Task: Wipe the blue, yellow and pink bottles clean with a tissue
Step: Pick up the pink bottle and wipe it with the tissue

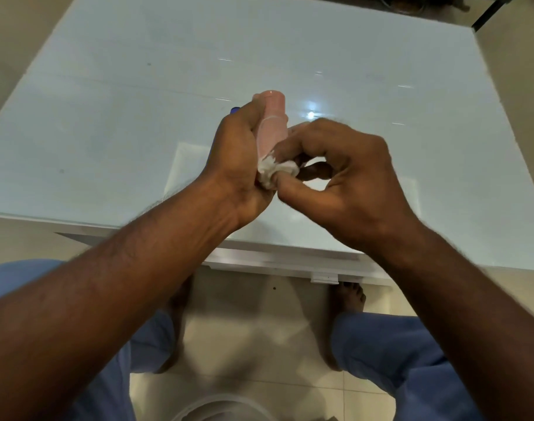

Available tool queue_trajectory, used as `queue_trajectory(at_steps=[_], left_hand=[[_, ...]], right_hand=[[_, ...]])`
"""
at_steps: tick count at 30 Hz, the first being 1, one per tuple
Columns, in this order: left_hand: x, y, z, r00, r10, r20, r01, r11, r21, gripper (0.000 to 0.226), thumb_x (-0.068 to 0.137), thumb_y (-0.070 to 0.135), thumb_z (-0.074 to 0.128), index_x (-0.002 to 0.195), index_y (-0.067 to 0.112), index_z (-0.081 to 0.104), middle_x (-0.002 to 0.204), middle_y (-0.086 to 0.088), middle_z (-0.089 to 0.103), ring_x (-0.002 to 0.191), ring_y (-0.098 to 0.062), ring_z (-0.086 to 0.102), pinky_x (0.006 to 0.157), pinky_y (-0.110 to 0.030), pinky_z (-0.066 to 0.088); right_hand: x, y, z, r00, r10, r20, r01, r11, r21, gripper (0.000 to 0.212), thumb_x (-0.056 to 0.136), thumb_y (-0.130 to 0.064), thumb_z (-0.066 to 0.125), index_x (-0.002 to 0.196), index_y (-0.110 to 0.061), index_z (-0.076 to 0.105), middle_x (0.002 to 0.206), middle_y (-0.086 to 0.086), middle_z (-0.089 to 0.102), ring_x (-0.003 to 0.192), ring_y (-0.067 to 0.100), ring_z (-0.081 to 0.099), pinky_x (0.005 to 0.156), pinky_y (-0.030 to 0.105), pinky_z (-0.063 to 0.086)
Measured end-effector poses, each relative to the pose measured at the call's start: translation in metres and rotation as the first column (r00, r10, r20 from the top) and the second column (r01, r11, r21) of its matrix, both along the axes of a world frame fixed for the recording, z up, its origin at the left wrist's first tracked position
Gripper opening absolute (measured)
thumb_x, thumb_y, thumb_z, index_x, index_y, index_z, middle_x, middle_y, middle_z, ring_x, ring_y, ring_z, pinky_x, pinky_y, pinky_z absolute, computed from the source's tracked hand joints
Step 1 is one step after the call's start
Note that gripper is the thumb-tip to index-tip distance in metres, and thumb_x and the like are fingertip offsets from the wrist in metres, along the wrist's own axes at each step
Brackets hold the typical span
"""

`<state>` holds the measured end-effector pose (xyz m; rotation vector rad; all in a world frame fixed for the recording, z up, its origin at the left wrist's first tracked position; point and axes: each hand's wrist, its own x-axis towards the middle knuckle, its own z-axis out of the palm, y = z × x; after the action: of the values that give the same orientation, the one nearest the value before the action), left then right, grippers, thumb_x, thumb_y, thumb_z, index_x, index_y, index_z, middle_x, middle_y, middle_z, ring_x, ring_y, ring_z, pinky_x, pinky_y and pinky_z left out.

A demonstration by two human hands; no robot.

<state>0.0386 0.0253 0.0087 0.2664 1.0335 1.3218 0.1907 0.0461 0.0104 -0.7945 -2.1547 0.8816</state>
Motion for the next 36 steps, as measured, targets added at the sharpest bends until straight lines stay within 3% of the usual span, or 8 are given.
queue_trajectory(at_steps=[3, 8, 14, 19, 23, 26, 31, 36], left_hand=[[0.0, 0.0, 0.002, 0.999, -0.03, 0.028, 0.03, 1.0, 0.01, 0.043, 0.102, 0.042, 0.052, 0.09, 0.005, 0.069, 0.088, -0.014, 0.068, 0.088, -0.03, 0.069, 0.088, -0.045, 0.058], [0.005, 0.001, 0.003, 0.996, -0.043, -0.083, 0.044, 0.999, 0.013, 0.051, 0.101, 0.045, 0.054, 0.134, 0.008, 0.063, 0.126, -0.013, 0.074, 0.114, -0.03, 0.072, 0.105, -0.05, 0.054], [0.008, -0.004, 0.005, 0.998, -0.021, -0.051, 0.021, 1.0, 0.005, 0.049, 0.11, 0.043, 0.039, 0.14, 0.011, 0.06, 0.126, -0.013, 0.074, 0.111, -0.027, 0.074, 0.102, -0.045, 0.058], [-0.001, -0.002, 0.002, 0.999, 0.014, 0.047, -0.014, 1.0, 0.011, 0.046, 0.109, 0.045, 0.04, 0.11, 0.004, 0.061, 0.088, -0.01, 0.068, 0.085, -0.024, 0.068, 0.088, -0.039, 0.059], [-0.004, -0.001, 0.005, 0.998, 0.037, 0.043, -0.035, 0.999, -0.031, 0.045, 0.106, 0.05, 0.045, 0.112, 0.009, 0.063, 0.094, -0.009, 0.072, 0.091, -0.026, 0.069, 0.096, -0.047, 0.058], [0.001, -0.001, 0.011, 0.999, 0.027, 0.02, -0.028, 0.999, 0.03, 0.039, 0.107, 0.044, 0.046, 0.104, 0.009, 0.063, 0.08, -0.005, 0.071, 0.076, -0.022, 0.07, 0.082, -0.04, 0.062], [0.004, -0.007, 0.008, 0.994, -0.025, -0.107, 0.025, 1.0, 0.003, 0.045, 0.104, 0.048, 0.05, 0.125, 0.012, 0.067, 0.106, -0.008, 0.078, 0.098, -0.024, 0.074, 0.097, -0.043, 0.058], [0.006, -0.006, 0.007, 0.999, -0.037, -0.032, 0.039, 0.997, 0.067, 0.051, 0.105, 0.042, 0.047, 0.138, 0.004, 0.058, 0.126, -0.022, 0.069, 0.112, -0.034, 0.071, 0.106, -0.047, 0.053]], right_hand=[[0.001, -0.002, 0.004, 0.996, 0.083, 0.021, -0.083, 0.996, -0.024, 0.007, 0.088, -0.008, 0.077, 0.094, -0.008, 0.081, 0.091, 0.007, 0.078, 0.086, 0.023, 0.074, 0.07, 0.027, 0.063], [0.013, 0.019, 0.008, 0.961, -0.233, -0.151, 0.231, 0.972, -0.036, 0.01, 0.096, -0.006, 0.071, 0.104, -0.003, 0.076, 0.102, 0.01, 0.079, 0.092, 0.022, 0.079, 0.079, 0.036, 0.067], [0.013, 0.019, 0.003, 0.972, -0.221, -0.08, 0.215, 0.973, -0.085, 0.014, 0.1, -0.011, 0.075, 0.112, -0.004, 0.077, 0.109, 0.008, 0.079, 0.099, 0.018, 0.079, 0.085, 0.039, 0.069], [0.007, 0.008, 0.002, 0.998, -0.045, -0.042, 0.038, 0.986, -0.163, 0.008, 0.091, -0.006, 0.077, 0.099, -0.008, 0.079, 0.099, 0.005, 0.08, 0.094, 0.021, 0.078, 0.077, 0.043, 0.069], [0.004, -0.002, 0.004, 0.991, 0.123, 0.047, -0.114, 0.978, -0.174, 0.013, 0.086, -0.003, 0.08, 0.093, -0.014, 0.08, 0.089, -0.007, 0.077, 0.081, 0.012, 0.075, 0.068, 0.024, 0.062], [0.004, 0.002, 0.008, 0.997, 0.015, -0.077, -0.028, 0.985, -0.171, 0.013, 0.087, 0.004, 0.072, 0.092, -0.006, 0.077, 0.088, 0.002, 0.078, 0.081, 0.017, 0.076, 0.068, 0.029, 0.063], [0.014, 0.025, 0.012, 0.943, -0.286, -0.173, 0.268, 0.956, -0.121, 0.01, 0.1, -0.003, 0.067, 0.107, -0.006, 0.073, 0.102, 0.004, 0.078, 0.091, 0.02, 0.078, 0.079, 0.04, 0.069], [0.004, 0.008, 0.002, 0.978, -0.194, -0.076, 0.183, 0.975, -0.129, 0.008, 0.096, -0.006, 0.076, 0.103, -0.004, 0.074, 0.1, 0.006, 0.077, 0.09, 0.018, 0.078, 0.072, 0.031, 0.067]])
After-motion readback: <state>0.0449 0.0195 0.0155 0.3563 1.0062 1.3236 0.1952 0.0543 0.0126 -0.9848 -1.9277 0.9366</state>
